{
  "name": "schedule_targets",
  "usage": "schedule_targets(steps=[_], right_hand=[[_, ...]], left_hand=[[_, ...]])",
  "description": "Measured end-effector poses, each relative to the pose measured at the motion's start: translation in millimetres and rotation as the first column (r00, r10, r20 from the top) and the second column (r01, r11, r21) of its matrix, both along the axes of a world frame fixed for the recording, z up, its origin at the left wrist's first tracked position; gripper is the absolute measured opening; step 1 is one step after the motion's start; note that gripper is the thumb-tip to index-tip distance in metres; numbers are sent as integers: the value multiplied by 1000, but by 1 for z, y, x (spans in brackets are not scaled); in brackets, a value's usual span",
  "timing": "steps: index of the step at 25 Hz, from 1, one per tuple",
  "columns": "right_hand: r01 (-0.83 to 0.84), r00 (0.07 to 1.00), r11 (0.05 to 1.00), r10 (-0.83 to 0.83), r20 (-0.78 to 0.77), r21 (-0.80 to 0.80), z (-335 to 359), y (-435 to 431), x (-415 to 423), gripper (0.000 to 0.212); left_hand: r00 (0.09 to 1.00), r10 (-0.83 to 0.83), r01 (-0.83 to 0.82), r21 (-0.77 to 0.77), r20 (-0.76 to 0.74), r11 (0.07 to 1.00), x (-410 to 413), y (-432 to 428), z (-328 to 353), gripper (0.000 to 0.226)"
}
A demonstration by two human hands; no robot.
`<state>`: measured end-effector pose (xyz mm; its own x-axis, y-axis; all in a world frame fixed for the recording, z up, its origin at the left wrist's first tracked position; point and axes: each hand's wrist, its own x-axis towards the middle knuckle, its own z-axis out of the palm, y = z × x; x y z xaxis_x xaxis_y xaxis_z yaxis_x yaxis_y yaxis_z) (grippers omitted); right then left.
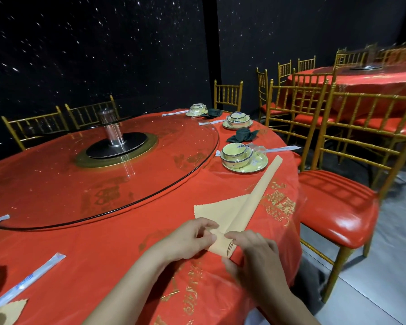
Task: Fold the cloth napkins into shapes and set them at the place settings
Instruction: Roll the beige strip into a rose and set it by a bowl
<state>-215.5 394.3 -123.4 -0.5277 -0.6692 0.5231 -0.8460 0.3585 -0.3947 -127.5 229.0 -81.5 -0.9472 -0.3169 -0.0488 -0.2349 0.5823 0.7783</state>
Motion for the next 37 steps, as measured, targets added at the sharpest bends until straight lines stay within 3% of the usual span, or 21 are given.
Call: schedule_targets(steps=[3, 7, 11, 14, 15, 18, 20, 25, 27, 29, 31, 32, 34, 37], right_hand=[[-17, 994, 999, 21, 104, -33, 3, 1, -10, 37], [-64, 948, 997, 74, 309, -43, 10, 0, -28, 49], [-142, 915, 988, 155, 373, -61, 12, 4, -25, 35], [-280, 902, 959, 250, 352, 37, 9, 10, -24, 68], [-280, 914, 957, 241, 328, 78, 8, 11, -25, 69], [-232, 958, 963, 202, 204, 138, 9, 10, -30, 35], [-223, 967, 961, 196, 166, 163, 10, 9, -29, 29], [-233, 968, 968, 222, 119, 90, 5, 11, -26, 49], [-289, 947, 949, 264, 181, 129, 9, 16, -23, 58], [-308, 940, 942, 281, 191, 131, 9, 18, -20, 59], [-264, 955, 964, 257, 152, 32, 5, 17, -19, 51], [-237, 960, 971, 237, 150, -19, 4, 17, -20, 47], [-210, 954, 974, 222, 202, -80, 3, 16, -25, 40], [-163, 934, 984, 176, 310, -66, 6, 13, -37, 46]], left_hand=[[998, -10, 8, -29, -63, 1000, -5, 4, -2, 28], [995, -85, 79, -87, -60, 993, -10, 11, -4, 43], [994, -108, 107, -54, -17, 993, -4, 10, 10, 32], [985, -165, 167, -51, 53, 985, 7, 5, 19, 33], [983, -169, 172, -45, 70, 984, 9, 5, 20, 34], [984, -166, 166, 4, 66, 986, 10, 8, 21, 37], [984, -168, 167, 21, 60, 986, 10, 10, 20, 39], [983, -171, 172, -2, 73, 985, 10, 14, 25, 37], [978, -185, 184, 16, 95, 983, 9, 15, 28, 35], [976, -189, 182, 65, 113, 981, 7, 15, 28, 32], [978, -153, 142, 85, 140, 986, 2, 16, 28, 21], [979, -129, 120, 66, 160, 991, -1, 17, 28, 19], [982, -80, 87, -33, 169, 996, -6, 17, 26, 38], [999, -4, 16, -341, 37, 940, -4, 19, 18, 52]])
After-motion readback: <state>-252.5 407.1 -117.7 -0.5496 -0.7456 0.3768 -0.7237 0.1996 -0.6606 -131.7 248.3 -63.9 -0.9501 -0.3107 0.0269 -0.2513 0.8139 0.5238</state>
